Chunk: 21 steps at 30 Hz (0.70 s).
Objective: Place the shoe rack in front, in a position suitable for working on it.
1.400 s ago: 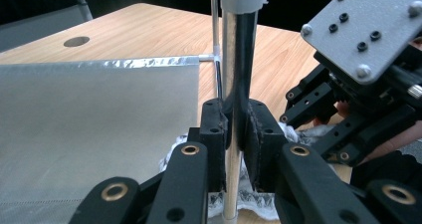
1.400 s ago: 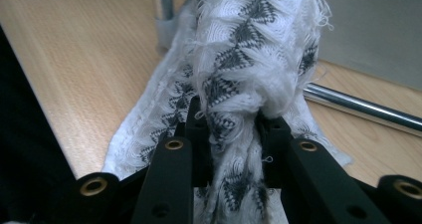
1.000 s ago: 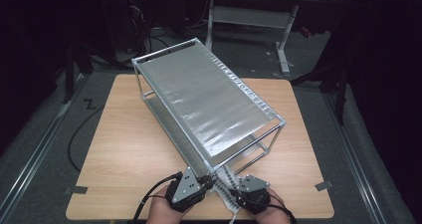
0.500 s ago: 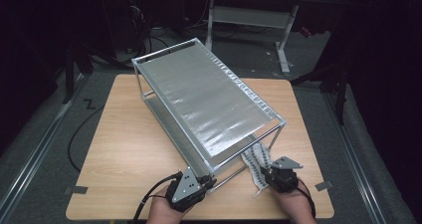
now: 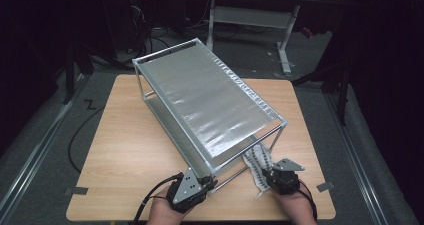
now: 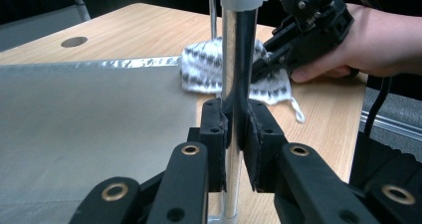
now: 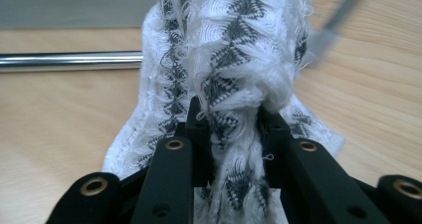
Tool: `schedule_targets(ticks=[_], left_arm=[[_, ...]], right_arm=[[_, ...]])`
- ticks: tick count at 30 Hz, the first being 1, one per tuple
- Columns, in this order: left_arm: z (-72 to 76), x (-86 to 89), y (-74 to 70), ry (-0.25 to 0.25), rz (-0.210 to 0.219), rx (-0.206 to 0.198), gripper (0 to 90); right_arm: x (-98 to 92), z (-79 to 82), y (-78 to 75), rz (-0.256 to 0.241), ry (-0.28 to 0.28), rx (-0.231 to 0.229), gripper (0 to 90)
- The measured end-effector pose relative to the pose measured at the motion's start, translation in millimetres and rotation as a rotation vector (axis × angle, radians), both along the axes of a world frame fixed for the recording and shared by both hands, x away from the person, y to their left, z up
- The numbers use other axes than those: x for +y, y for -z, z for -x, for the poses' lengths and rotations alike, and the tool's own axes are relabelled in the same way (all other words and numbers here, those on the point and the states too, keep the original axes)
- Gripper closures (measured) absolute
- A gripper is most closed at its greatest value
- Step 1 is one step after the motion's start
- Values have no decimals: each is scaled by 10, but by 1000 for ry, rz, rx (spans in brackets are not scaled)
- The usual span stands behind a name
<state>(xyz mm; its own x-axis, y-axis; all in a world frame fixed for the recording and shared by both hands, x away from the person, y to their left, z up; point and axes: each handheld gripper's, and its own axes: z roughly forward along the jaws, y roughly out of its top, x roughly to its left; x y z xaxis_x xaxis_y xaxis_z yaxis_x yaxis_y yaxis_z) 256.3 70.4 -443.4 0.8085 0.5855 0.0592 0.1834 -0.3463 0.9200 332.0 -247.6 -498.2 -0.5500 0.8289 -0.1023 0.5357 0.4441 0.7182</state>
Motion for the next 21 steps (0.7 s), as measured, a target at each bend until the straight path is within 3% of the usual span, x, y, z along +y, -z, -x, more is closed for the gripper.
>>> schedule_targets(ticks=[4, 12, 17, 21], left_arm=[[3, -1, 3, -3, -3, 1, 796], [3, -1, 4, -2, -7, -2, 795], [6, -2, 2, -3, -11, -3, 795], [5, -5, 2, -3, -10, -4, 796]], right_arm=[[168, 109, -41, 3, -68, -16, 732], [233, 237, -185, -32, -109, -66, 735], [167, 209, -173, -23, -71, -66, 735], [62, 105, -154, -16, -4, -65, 735]])
